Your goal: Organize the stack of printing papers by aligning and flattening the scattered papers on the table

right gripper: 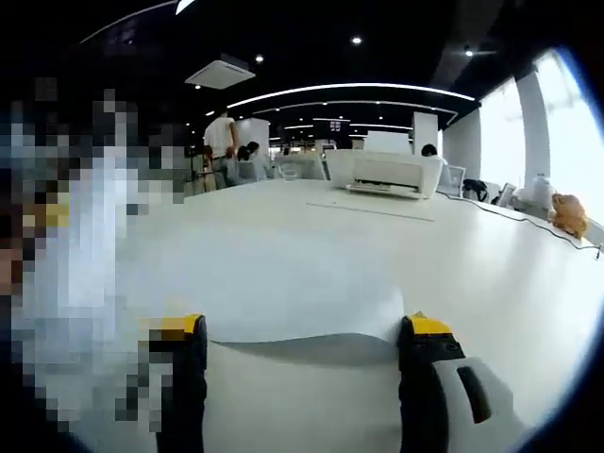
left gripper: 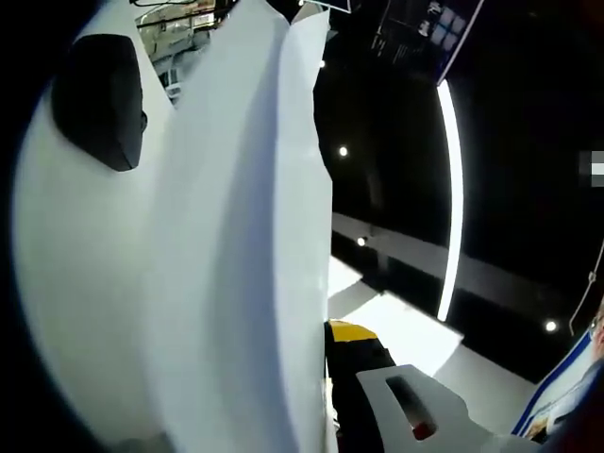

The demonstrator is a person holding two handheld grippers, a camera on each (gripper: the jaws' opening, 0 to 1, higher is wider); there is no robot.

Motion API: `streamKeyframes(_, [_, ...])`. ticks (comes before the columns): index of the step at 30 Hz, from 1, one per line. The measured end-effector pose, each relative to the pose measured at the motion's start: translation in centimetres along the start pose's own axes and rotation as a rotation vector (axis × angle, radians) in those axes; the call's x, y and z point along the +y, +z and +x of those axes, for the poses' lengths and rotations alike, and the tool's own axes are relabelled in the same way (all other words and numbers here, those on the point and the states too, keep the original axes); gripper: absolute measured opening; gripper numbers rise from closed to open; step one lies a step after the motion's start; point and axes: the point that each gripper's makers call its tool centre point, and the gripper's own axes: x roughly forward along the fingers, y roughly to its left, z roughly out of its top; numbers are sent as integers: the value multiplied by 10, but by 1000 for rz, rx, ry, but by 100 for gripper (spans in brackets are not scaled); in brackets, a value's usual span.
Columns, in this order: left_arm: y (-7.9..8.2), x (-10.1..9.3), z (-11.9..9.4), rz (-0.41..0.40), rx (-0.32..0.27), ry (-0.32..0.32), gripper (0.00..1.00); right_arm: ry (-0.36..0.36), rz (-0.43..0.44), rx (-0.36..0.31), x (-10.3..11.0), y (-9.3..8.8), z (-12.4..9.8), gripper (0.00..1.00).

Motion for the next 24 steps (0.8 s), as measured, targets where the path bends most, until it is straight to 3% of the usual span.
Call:
streamKeyframes(6, [0,1,0,-1,0,7,6,-1,2,-1,-6,6,7,67])
streamKeyframes(12, [0,0,-1,5,-5,8,6,11,-4,1,-10,11,14,44])
streamKeyframes(14, [0,0,-1,4,-2,8,6,21,-4,3,-9,11,13,31])
streamKeyframes(24, [-2,1,0,6,6,17,6,46,-34,1,-2,12,10,17])
